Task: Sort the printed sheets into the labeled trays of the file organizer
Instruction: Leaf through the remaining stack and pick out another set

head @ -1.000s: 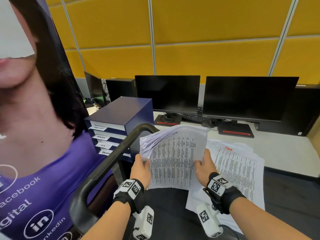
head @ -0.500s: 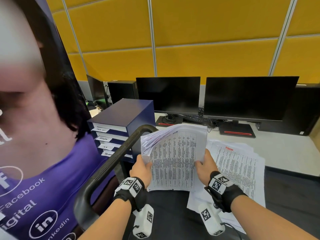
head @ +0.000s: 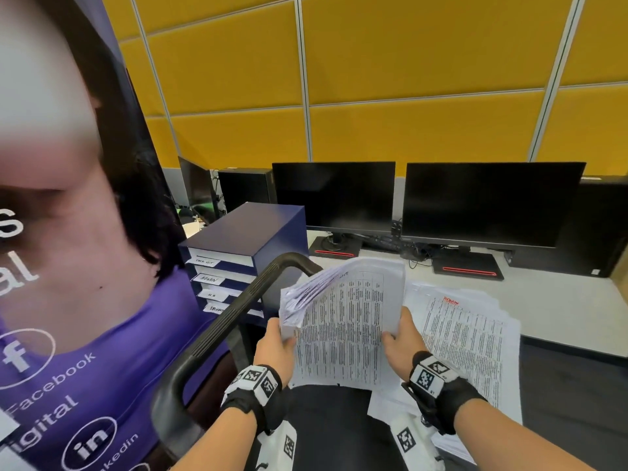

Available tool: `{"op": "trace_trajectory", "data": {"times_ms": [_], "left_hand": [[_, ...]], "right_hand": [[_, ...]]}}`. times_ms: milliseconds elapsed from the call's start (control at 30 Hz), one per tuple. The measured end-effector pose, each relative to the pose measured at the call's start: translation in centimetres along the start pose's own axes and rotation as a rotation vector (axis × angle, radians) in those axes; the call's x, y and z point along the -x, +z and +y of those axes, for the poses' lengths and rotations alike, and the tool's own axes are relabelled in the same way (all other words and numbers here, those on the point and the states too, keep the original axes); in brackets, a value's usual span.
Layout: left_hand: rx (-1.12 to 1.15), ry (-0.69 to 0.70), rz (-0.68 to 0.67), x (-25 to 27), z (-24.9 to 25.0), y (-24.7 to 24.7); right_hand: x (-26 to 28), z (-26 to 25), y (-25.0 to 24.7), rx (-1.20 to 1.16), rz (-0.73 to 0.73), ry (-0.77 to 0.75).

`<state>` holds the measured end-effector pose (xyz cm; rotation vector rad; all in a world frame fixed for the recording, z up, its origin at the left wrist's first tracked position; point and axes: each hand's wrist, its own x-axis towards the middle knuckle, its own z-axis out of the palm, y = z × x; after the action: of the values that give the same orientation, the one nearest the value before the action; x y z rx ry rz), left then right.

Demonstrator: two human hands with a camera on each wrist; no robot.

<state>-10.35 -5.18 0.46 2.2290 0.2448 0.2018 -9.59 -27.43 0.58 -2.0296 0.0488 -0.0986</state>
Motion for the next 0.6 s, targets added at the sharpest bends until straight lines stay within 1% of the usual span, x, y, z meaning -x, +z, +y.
{"op": "trace_trajectory", "data": {"times_ms": [100,200,333,467,600], "left_hand": [[-0.042,-0.022,-0.031,-0.1,-1.2,0.3],[-0.061,-0.035,-0.042,-0.3,-1.4,0.3],[-0.081,-0.031,-0.022,-0.7,-0.9,-0.4],[0.015,-0.025,-0.009,-2.2,0.0,-2.5],[0.126,0.015,0.02,-3.0,2.1,-5.3]], "right_hand": [[0.1,0.8,0.2,0.016,-0.025,0.018],[-0.3,1.2,0.4,0.019,-0.002,0.036],[-0.6,0.7,0.5,0.013,0.039,0.035],[-1.4,-1.6,-0.4,0.025,0.043,0.003],[-2.7,-4.7,-1.3,0.012,0.014,-0.024]]}}
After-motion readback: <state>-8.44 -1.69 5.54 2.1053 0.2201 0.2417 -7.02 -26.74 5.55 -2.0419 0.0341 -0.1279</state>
